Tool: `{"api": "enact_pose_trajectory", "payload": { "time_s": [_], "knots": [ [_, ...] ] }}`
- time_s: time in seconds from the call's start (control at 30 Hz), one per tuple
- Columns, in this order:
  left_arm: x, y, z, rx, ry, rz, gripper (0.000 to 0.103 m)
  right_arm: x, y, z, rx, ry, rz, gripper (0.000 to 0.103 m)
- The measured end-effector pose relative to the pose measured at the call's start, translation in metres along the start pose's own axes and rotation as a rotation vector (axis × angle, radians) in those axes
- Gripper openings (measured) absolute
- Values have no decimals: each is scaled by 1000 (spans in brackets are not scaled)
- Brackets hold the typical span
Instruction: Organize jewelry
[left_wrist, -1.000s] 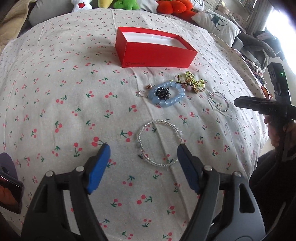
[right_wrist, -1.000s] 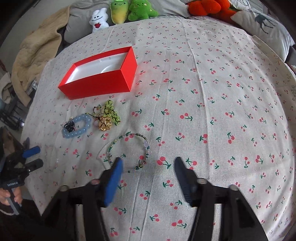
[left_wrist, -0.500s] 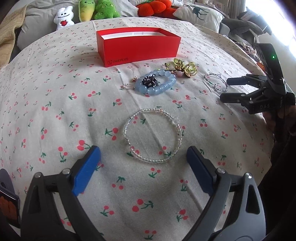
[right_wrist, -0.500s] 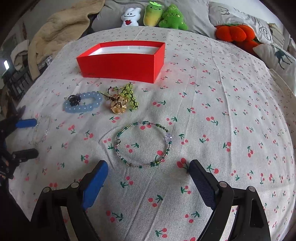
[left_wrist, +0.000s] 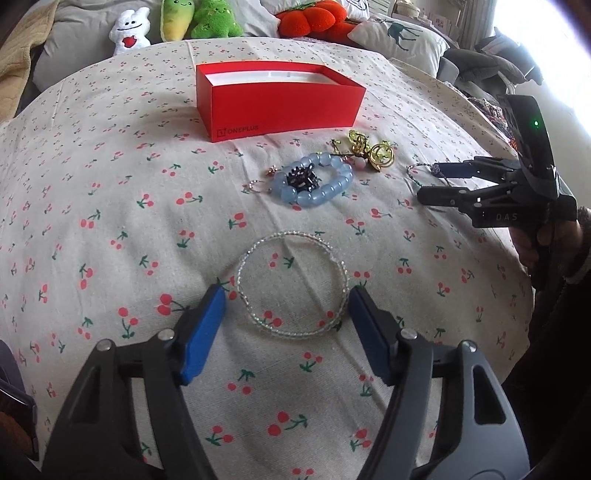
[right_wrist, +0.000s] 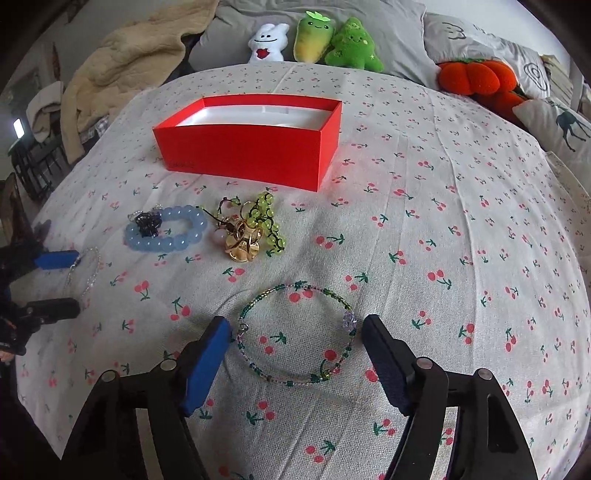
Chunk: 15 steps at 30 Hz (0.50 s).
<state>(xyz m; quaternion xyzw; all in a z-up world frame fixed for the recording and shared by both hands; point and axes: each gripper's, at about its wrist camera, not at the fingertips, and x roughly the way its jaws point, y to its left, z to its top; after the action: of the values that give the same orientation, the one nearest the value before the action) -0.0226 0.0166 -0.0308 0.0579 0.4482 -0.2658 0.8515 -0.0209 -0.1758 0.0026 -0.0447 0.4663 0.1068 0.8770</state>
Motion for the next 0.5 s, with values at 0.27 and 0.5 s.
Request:
{"api": "enact_pose_trajectory", "payload": {
  "time_s": [0.27,0.5],
  "knots": [
    [-2,2,3,-20,2,-3,60,-1,1,3,-7,1,14,61],
    [-2,-1,4,5,-4,17,65,-3,0,6,11,1,20,61]
  ]
}}
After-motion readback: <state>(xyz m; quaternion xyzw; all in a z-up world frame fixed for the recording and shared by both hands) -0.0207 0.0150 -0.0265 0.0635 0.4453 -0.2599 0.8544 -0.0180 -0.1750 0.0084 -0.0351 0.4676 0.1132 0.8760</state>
